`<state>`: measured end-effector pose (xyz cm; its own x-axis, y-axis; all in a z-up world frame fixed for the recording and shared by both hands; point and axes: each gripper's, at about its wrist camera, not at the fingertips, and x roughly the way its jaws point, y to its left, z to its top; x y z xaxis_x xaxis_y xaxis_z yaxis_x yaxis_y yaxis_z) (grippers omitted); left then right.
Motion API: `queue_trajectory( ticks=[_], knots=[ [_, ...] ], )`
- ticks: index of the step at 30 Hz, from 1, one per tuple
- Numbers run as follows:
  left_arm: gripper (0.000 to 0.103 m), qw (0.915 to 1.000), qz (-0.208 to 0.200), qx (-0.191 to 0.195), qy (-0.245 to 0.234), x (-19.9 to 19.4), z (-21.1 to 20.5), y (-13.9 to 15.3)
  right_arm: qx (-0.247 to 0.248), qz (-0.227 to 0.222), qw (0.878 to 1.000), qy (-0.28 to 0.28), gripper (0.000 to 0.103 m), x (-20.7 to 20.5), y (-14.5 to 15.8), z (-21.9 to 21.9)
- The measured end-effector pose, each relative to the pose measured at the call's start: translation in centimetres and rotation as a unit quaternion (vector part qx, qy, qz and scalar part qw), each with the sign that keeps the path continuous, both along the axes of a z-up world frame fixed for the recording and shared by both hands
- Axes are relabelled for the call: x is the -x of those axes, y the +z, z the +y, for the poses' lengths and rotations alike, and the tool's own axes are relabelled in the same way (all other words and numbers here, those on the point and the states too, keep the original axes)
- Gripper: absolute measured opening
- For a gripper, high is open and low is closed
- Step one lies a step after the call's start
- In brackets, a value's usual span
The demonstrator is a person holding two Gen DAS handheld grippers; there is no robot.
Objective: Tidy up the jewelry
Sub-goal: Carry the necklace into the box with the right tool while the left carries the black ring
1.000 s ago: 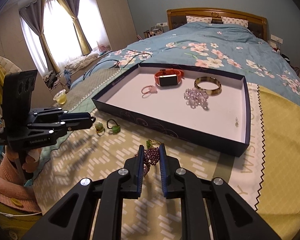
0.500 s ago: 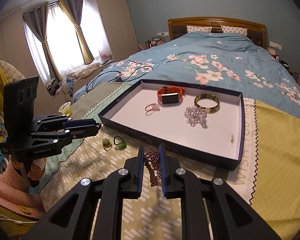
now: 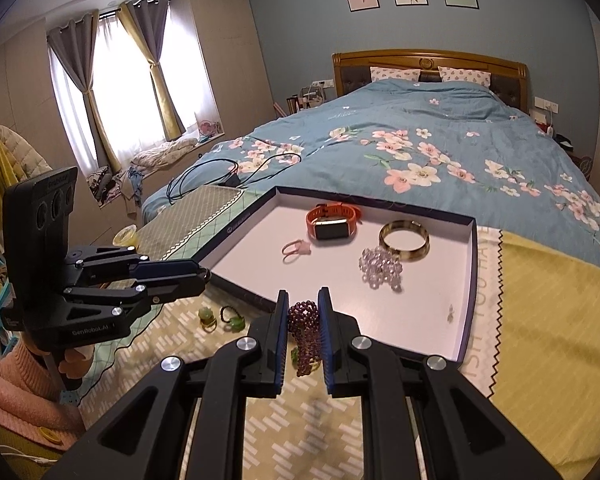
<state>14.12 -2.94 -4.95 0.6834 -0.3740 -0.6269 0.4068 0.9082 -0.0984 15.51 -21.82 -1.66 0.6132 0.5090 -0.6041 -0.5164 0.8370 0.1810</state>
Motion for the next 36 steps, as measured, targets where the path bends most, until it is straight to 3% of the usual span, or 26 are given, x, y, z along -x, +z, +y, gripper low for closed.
queue_trajectory(
  ticks=[36],
  knots=[
    [0.023, 0.9998, -0.011, -0.017, 0.003, -4.6, -1.3, 0.9, -0.006, -0.001, 1.000, -0.010, 0.013, -5.4, 0.5, 1.1]
  ],
)
